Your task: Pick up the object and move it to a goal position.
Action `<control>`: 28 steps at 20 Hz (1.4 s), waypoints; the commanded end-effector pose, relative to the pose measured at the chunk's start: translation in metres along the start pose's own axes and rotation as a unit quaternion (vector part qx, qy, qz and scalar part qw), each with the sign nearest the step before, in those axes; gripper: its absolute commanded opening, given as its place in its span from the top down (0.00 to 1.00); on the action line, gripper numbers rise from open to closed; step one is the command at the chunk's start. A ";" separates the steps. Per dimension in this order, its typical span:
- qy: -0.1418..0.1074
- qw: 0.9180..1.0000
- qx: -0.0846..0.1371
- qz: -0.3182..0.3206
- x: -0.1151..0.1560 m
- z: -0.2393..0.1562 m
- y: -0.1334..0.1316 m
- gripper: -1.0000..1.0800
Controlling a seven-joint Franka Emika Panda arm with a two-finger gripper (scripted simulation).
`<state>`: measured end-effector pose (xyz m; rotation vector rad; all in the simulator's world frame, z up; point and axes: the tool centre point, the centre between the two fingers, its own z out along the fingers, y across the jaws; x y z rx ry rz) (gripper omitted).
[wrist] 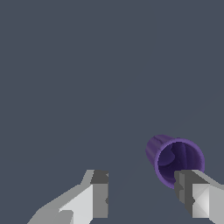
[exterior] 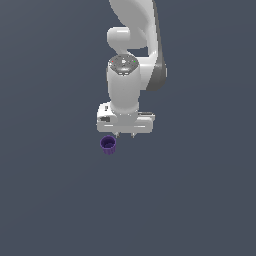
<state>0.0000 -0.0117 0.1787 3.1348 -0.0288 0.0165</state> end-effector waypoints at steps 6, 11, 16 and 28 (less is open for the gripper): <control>0.004 1.000 0.000 -0.010 -0.001 0.003 0.003 0.38; 0.013 0.999 -0.002 -0.033 -0.004 0.011 0.009 0.38; 0.029 0.997 -0.004 -0.073 -0.009 0.023 0.019 0.38; 0.085 0.973 -0.020 -0.213 -0.034 0.058 0.046 0.38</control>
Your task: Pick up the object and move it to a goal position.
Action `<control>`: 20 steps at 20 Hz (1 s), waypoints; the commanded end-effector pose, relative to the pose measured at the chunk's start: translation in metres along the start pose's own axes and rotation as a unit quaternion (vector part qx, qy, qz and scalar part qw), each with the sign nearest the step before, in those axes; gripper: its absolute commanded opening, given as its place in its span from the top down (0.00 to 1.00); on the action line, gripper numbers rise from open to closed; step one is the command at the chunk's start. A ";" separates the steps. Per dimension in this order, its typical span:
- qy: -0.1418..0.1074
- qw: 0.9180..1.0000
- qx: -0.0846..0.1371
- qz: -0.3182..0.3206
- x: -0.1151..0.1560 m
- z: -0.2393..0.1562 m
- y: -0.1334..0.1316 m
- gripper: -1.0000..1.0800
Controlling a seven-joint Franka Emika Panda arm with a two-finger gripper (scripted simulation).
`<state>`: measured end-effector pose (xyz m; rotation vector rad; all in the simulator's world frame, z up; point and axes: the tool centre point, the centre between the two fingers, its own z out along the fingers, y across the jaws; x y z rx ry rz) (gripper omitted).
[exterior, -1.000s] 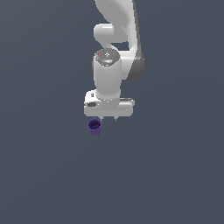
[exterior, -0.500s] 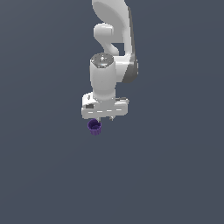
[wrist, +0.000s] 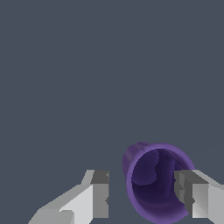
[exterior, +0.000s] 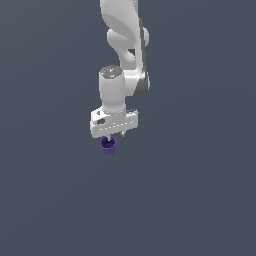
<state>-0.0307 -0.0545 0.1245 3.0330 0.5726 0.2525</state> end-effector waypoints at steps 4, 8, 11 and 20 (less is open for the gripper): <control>0.026 0.997 -0.010 -0.067 -0.018 0.011 0.002 0.38; 0.041 0.993 -0.017 -0.106 -0.029 0.015 0.002 0.38; 0.049 0.990 -0.022 -0.128 -0.035 0.017 0.001 0.38; 0.062 0.985 -0.028 -0.159 -0.044 0.020 0.000 0.38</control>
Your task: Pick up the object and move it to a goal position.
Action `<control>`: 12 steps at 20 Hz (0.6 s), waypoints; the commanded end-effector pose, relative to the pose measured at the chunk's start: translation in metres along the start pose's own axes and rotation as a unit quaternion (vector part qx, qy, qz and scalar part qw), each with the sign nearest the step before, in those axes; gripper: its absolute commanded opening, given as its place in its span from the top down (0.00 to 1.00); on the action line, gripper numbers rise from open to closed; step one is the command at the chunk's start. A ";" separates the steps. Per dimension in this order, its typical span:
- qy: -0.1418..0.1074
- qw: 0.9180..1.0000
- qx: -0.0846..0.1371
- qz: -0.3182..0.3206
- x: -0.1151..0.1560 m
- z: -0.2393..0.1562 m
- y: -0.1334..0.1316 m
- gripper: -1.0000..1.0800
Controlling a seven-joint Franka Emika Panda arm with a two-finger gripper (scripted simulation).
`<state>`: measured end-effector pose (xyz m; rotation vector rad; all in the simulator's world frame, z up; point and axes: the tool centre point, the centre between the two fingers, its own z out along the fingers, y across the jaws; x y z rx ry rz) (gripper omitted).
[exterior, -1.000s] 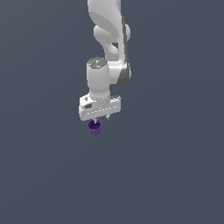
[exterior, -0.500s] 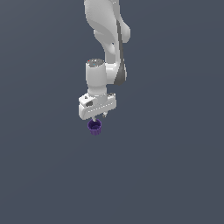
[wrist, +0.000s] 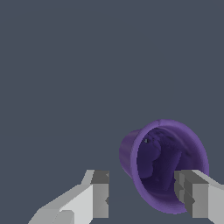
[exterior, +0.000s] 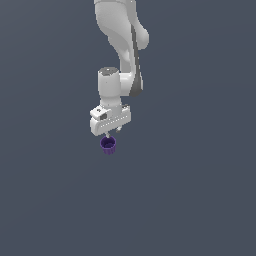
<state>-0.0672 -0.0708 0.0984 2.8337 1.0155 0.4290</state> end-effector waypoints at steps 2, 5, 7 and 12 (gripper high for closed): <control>0.001 1.000 0.000 -0.001 0.000 0.000 0.000 0.38; 0.001 1.000 0.000 -0.001 -0.001 0.002 0.000 0.38; 0.001 1.000 0.000 -0.002 -0.001 0.006 0.000 0.38; 0.001 1.000 -0.001 -0.004 -0.001 0.022 -0.001 0.38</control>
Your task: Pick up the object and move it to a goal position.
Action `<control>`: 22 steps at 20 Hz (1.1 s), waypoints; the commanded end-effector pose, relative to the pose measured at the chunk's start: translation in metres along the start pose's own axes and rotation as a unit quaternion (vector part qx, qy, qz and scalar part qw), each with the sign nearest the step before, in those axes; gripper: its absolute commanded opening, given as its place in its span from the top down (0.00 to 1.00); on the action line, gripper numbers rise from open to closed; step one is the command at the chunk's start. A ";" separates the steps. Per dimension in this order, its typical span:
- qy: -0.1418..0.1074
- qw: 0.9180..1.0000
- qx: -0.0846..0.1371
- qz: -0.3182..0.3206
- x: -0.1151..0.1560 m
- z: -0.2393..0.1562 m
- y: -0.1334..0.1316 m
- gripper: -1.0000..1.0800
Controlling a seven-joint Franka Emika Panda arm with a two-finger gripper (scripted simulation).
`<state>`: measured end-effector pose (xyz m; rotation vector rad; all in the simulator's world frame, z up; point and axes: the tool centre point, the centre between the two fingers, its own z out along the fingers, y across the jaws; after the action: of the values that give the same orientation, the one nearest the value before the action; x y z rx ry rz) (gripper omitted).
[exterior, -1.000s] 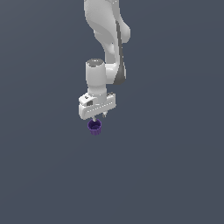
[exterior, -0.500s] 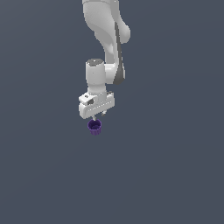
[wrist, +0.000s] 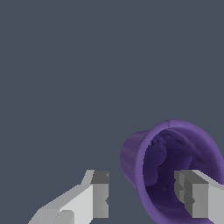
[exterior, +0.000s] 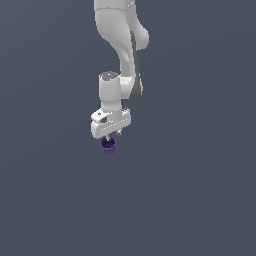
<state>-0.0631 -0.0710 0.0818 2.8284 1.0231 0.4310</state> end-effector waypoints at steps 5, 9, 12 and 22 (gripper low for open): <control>0.000 1.000 0.000 -0.001 0.000 0.013 0.000 0.38; 0.001 1.000 0.000 -0.001 0.000 0.013 0.000 1.00; 0.001 1.000 0.000 -0.001 0.000 0.013 0.000 1.00; 0.001 1.000 -0.001 0.000 0.007 0.007 -0.002 1.00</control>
<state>-0.0584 -0.0679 0.0729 2.8291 1.0224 0.4308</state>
